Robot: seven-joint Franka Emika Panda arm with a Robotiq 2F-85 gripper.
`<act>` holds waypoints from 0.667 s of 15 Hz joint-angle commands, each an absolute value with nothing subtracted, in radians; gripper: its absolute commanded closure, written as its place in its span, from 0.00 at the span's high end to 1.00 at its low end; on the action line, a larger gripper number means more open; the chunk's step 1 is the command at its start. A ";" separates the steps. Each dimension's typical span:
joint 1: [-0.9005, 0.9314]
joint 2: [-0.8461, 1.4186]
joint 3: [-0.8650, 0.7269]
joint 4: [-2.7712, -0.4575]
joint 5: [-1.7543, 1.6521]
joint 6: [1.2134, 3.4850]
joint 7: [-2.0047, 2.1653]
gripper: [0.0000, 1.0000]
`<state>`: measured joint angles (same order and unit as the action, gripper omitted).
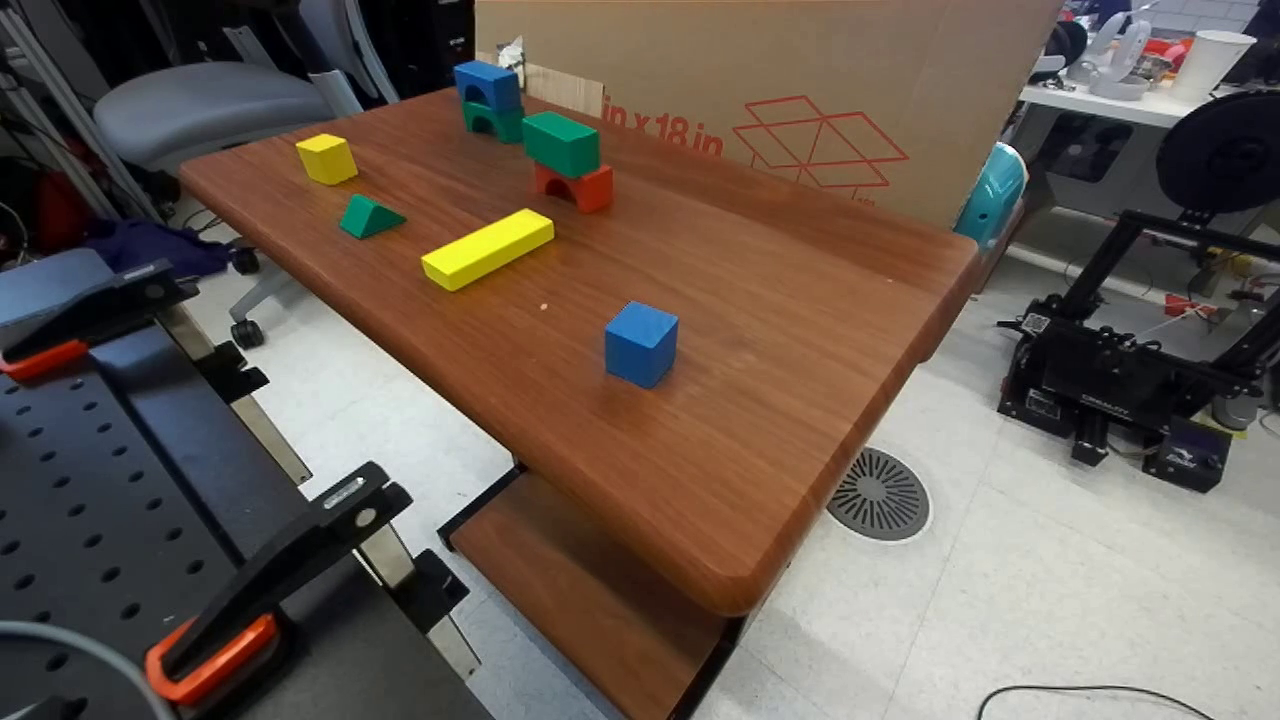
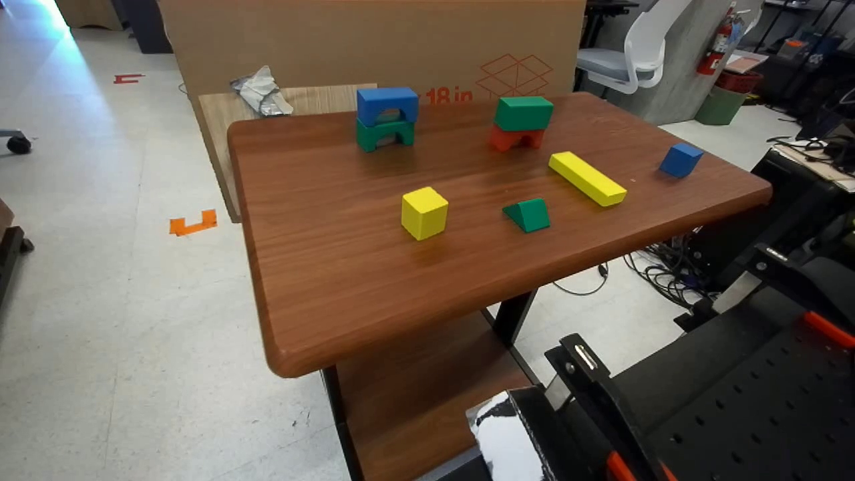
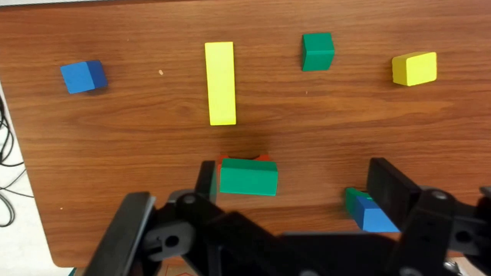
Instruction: Put the green block over the blue block
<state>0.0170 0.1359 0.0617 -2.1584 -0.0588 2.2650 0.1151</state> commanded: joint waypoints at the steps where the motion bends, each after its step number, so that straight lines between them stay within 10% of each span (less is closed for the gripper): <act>1: 0.019 0.247 0.044 -2.054 -0.022 2.261 0.092 1.00; 10: 0.017 0.439 0.019 -1.899 -0.021 2.248 0.091 1.00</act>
